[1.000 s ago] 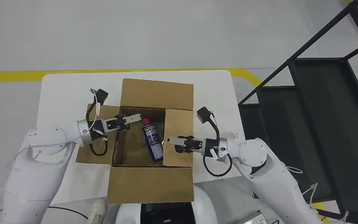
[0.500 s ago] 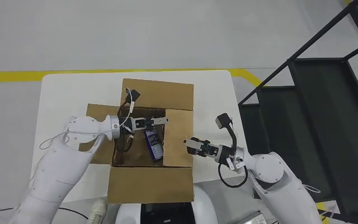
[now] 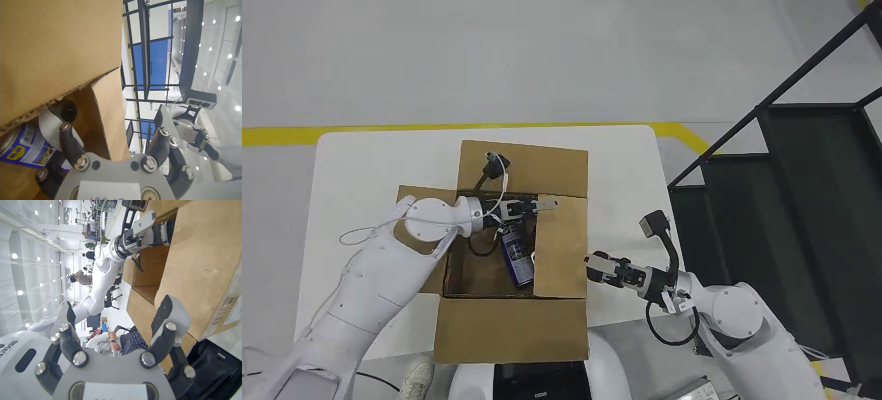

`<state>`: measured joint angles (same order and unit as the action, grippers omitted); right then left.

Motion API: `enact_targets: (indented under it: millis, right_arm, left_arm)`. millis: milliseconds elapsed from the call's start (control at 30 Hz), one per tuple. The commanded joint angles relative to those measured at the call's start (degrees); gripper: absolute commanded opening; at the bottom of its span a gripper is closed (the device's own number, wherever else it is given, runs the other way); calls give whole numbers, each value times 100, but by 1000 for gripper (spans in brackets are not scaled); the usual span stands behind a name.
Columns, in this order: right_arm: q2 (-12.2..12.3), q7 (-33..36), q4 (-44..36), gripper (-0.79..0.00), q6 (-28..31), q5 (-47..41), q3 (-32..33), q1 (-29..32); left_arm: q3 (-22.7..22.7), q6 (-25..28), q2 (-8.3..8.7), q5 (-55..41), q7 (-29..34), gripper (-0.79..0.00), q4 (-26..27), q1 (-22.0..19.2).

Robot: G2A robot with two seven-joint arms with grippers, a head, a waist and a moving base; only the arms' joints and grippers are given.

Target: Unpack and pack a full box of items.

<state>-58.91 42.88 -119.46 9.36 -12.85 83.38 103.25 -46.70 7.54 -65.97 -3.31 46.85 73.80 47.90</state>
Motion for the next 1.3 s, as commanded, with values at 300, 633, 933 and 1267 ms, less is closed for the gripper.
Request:
enact_targets:
  millis: [300,633,933,1267]
  right_arm:
    - [5,48,19,0,-68,33,-101,-120]
    - [11,82,48,0,-145,46,-155,-226]
    - [19,105,44,0,-72,65,-189,-230]
    - [51,526,-58,0,209,223,-280,-253]
  left_arm:
    - [-383,38,27,247,-519,0,-30,14]
    - [-632,64,71,-137,-3,0,234,233]
    - [-231,-171,-75,-99,161,0,76,83]
    - [13,669,-342,-1198,519,0,-445,-202]
